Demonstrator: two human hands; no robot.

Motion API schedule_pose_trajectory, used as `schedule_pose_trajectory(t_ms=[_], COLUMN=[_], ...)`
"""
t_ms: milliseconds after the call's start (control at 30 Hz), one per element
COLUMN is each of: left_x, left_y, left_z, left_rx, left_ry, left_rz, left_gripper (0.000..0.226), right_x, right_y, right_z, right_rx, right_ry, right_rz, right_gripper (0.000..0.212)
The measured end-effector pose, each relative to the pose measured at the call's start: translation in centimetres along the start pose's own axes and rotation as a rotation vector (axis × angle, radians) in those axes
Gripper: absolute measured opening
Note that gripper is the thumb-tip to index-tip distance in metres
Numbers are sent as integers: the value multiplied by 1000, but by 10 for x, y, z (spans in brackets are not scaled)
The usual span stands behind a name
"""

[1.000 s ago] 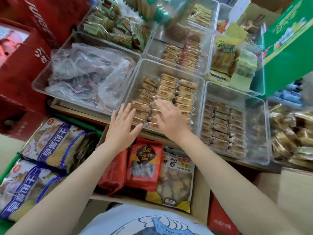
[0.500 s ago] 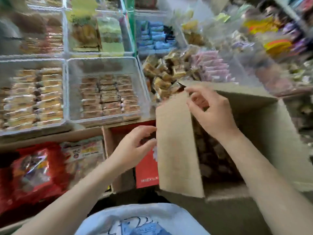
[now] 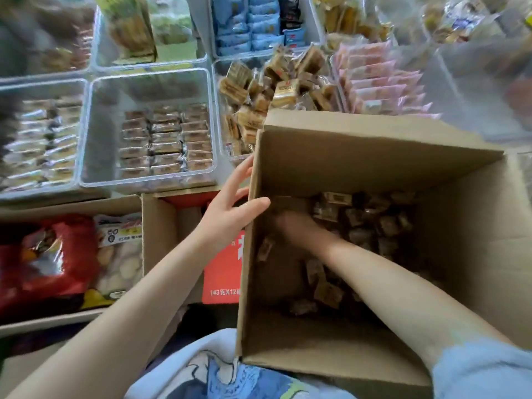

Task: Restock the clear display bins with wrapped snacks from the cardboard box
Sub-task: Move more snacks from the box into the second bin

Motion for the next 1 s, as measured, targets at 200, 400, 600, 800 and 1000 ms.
schedule_pose_trajectory(t_ms=[200, 400, 600, 800, 1000], left_x=[-3, 1, -5, -46, -164], left_y=[2, 3, 15, 63, 95], left_z=[4, 4, -8, -74, -87], left_rx=[-9, -4, 22, 326, 272], left_ry=[-14, 18, -42, -84, -6], left_rz=[-53, -24, -19, 25, -54], left_gripper=[73, 71, 81, 85, 41], right_x=[69, -29, -117, -133, -110], right_y=[-27, -9, 86, 120, 88], right_z=[-15, -57, 9, 119, 233], right_rx=[48, 39, -333, -479, -402], right_ry=[-249, -348, -911, -1017, -942], right_rz=[124, 84, 176, 292, 356], right_gripper=[34, 52, 53, 38, 31])
Point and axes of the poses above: each hand's wrist, its own y-axis away from the middle knuckle, its own x-axis out of the palm, z = x × y, the point moved 10 cm from there along -y, towards the middle knuckle, and after that the axes turned 9 degrees about y, right-handed, at the moved point
